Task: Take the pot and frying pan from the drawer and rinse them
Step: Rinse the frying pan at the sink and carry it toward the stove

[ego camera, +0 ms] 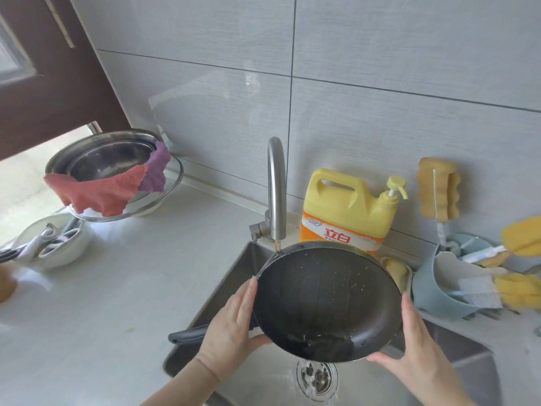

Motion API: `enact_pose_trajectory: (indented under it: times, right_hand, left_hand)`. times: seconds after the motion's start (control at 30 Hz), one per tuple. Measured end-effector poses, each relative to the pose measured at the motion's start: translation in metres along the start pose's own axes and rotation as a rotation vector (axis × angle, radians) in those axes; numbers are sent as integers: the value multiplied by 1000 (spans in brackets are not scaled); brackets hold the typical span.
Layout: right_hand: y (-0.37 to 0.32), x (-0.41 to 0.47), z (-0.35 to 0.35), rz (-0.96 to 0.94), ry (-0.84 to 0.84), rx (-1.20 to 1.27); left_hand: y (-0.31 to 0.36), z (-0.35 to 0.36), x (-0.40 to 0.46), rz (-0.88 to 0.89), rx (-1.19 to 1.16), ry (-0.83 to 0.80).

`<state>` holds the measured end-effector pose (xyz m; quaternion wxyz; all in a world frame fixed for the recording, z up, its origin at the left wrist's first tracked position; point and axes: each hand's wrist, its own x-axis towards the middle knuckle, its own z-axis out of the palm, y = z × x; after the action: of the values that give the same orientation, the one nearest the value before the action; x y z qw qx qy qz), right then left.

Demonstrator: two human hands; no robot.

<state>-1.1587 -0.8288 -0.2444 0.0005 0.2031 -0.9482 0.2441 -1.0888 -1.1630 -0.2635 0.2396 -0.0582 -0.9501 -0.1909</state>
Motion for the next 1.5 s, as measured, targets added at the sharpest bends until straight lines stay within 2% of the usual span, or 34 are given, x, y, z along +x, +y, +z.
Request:
enact_pose_trajectory:
  times: [0.23, 0.4, 0.63, 0.8, 1.0, 1.3, 1.5]
  right_hand:
    - [-7, 3, 5, -19, -59, 39]
    - [-29, 14, 19, -142, -27, 82]
    - [-54, 31, 39, -251, -75, 109]
    - [-56, 35, 44, -229, -111, 100]
    - [-40, 22, 27, -227, -16, 89]
    - [0, -11, -18, -64, 65, 19]
    - [23, -25, -40, 48, 132, 16]
  left_hand:
    - [-14, 0, -12, -45, 1, -24]
    - [-40, -9, -35, -121, -1, -28]
    - [-61, -31, -58, -218, 54, 12]
    - [-61, -38, -58, -256, 98, -5]
    - [-42, -27, -41, -183, 69, -17]
    - [17, -7, 3, -2, -23, -32]
    - [44, 5, 21, 37, -31, -57]
